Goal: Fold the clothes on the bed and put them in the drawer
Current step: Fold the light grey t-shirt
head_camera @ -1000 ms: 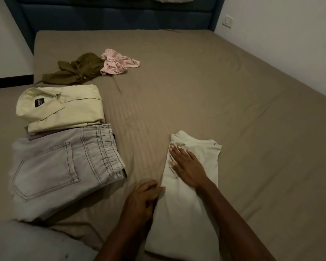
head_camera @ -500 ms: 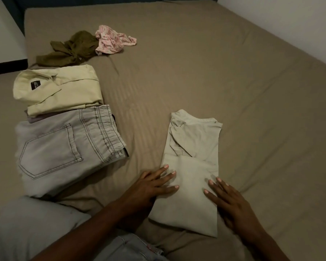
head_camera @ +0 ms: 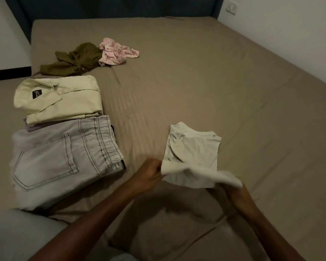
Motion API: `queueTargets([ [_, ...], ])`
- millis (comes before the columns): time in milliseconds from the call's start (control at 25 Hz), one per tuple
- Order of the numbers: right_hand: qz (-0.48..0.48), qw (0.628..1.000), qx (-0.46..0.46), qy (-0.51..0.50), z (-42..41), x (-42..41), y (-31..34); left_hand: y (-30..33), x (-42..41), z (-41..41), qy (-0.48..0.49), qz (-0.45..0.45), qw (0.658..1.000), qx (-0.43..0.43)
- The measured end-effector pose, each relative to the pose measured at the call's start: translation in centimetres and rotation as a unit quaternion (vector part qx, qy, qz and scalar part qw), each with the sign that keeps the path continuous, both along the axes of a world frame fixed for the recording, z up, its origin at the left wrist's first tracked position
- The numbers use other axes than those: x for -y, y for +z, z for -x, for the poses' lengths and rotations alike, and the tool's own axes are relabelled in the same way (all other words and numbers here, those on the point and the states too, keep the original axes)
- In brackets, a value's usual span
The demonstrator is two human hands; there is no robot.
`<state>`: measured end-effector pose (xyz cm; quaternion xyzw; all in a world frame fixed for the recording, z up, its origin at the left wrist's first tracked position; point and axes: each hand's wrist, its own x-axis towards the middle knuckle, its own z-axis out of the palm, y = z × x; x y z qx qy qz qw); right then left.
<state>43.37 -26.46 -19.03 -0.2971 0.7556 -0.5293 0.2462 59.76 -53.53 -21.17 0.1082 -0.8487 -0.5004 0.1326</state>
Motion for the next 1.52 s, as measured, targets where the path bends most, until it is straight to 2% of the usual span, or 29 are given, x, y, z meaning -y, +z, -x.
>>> queueTargets([
  [80, 0.009, 0.996, 0.061, -0.071, 3.2, 3.4, 1.7, 3.9, 1.2, 4.4, 0.051, -0.176, 0.982, 0.054],
  [200, 0.009, 0.964, 0.197, -0.180, 5.9, 7.2, 0.5, 4.4, 2.8, 9.5, 0.100, -0.312, 0.934, 0.142],
  [280, 0.027, 0.938, 0.264, -0.225, 5.9, 7.5, -2.3, 1.1, 3.4, 10.1, 0.121, -0.364, 0.913, 0.141],
  [400, 0.044, 0.937, 0.238, -0.251, 5.5, 7.3, -4.5, -3.1, 3.6, 8.9, 0.118, -0.438, 0.887, 0.087],
  [440, 0.044, 0.944, 0.210, -0.252, 5.6, 7.2, -5.0, -3.5, 3.6, 8.7, 0.100, -0.443, 0.887, 0.088],
  [520, 0.068, 0.953, 0.160, -0.247, 5.3, 7.0, -5.7, -3.5, 3.3, 8.3, 0.056, -0.397, 0.912, 0.087],
  [600, 0.109, 0.945, 0.118, -0.285, 4.3, 7.3, -5.6, -3.2, 3.0, 8.3, 0.042, -0.336, 0.939, 0.059],
  [720, 0.147, 0.927, 0.050, -0.342, 2.7, 7.6, -5.6, -3.4, 2.5, 8.6, 0.040, -0.310, 0.949, 0.027],
  [800, 0.112, 0.924, 0.002, -0.365, 2.7, 7.9, -6.2, -3.8, 2.4, 9.1, 0.051, -0.272, 0.960, 0.027],
  [880, 0.032, 0.925, 0.005, -0.379, 3.8, 8.2, -7.0, -4.5, 2.1, 9.2, 0.092, -0.256, 0.961, 0.057],
  [960, -0.009, 0.928, 0.067, -0.367, 5.4, 8.4, -7.0, -4.5, 1.9, 9.5, 0.112, -0.274, 0.952, 0.080],
  [1040, 0.019, 0.944, 0.089, -0.316, 6.9, 8.2, -6.2, -3.7, 2.1, 9.8, 0.109, -0.266, 0.953, 0.097],
  [1120, 0.057, 0.962, 0.063, -0.259, 7.7, 8.5, -4.8, -3.1, 2.6, 10.1, 0.095, -0.247, 0.960, 0.091],
  [1200, 0.082, 0.963, 0.026, -0.254, 7.8, 8.8, -4.8, -3.5, 2.6, 10.3, 0.105, -0.197, 0.974, 0.039],
  [1320, 0.038, 0.958, -0.013, -0.284, 6.5, 8.9, -6.7, -5.4, 1.6, 9.4, 0.168, -0.154, 0.974, 0.004],
  [1360, -0.001, 0.947, -0.059, -0.316, 5.8, 9.0, -6.9, -6.2, 1.1, 9.0, 0.198, -0.152, 0.969, 0.004],
  [1440, -0.113, 0.892, -0.217, -0.380, 3.8, 9.3, -6.1, -6.2, 1.1, 9.0, 0.232, -0.171, 0.957, 0.024],
  [1480, -0.136, 0.869, -0.295, -0.373, 2.3, 9.4, -5.5, -6.0, 1.6, 9.4, 0.234, -0.199, 0.951, 0.043],
  [1520, -0.139, 0.864, -0.363, -0.319, 0.5, 9.4, -5.1, -5.8, 2.0, 9.7, 0.235, -0.235, 0.942, 0.055],
])
